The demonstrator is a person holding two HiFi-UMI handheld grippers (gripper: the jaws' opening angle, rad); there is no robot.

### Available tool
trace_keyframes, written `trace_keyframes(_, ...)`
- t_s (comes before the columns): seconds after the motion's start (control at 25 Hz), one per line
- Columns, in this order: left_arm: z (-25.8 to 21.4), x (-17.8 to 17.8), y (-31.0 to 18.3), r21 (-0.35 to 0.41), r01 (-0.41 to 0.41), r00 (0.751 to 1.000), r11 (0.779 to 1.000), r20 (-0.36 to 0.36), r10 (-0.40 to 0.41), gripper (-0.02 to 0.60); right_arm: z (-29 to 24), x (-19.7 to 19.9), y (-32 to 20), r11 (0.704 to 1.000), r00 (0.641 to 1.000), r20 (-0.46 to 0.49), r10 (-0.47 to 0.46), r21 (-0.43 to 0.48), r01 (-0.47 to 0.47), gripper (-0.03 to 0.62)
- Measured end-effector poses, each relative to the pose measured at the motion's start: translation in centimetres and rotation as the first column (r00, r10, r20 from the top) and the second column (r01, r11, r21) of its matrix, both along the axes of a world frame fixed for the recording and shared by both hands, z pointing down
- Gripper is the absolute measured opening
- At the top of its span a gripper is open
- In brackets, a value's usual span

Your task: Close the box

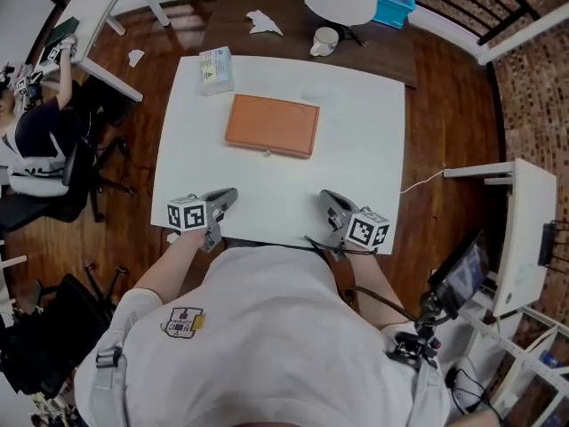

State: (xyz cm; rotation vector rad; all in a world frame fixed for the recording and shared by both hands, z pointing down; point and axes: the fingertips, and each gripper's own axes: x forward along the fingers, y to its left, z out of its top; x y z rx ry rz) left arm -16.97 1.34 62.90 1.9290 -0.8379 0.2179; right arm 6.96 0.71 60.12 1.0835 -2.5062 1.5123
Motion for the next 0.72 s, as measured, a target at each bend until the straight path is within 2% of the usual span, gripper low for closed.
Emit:
trace_keyframes(0.16, 0.5, -1.2, 0.2, 0.069, -0.001, 1.0, 0.998, -0.007, 0.002, -0.002, 1.9, 0.0, 2.8, 1.0, 0.998, -0.064, -0.001, 0.005, 0.001, 0.0)
trace_keyframes(0.4, 1.3, -1.0, 0.7, 0.059, 0.003, 1.0, 0.998, -0.029, -0.002, -0.002, 2.3, -1.0, 3.3, 0.999, 0.99, -0.144, -0.01, 0.038, 0.016, -0.002)
trace_keyframes(0.6, 1.2, -1.6, 0.1, 0.028, 0.06, 0.994, 0.998, -0.092, -0.057, -0.002, 2.5, -1.3, 3.4, 0.999, 0.98, -0.201, -0.007, 0.043, 0.016, -0.002)
trace_keyframes(0.72, 1.4, -1.8, 0.0, 0.029, 0.066, 0.993, 0.997, -0.099, -0.063, -0.002, 2.6, -1.3, 3.5, 0.999, 0.976, -0.219, -0.001, 0.047, 0.012, -0.002)
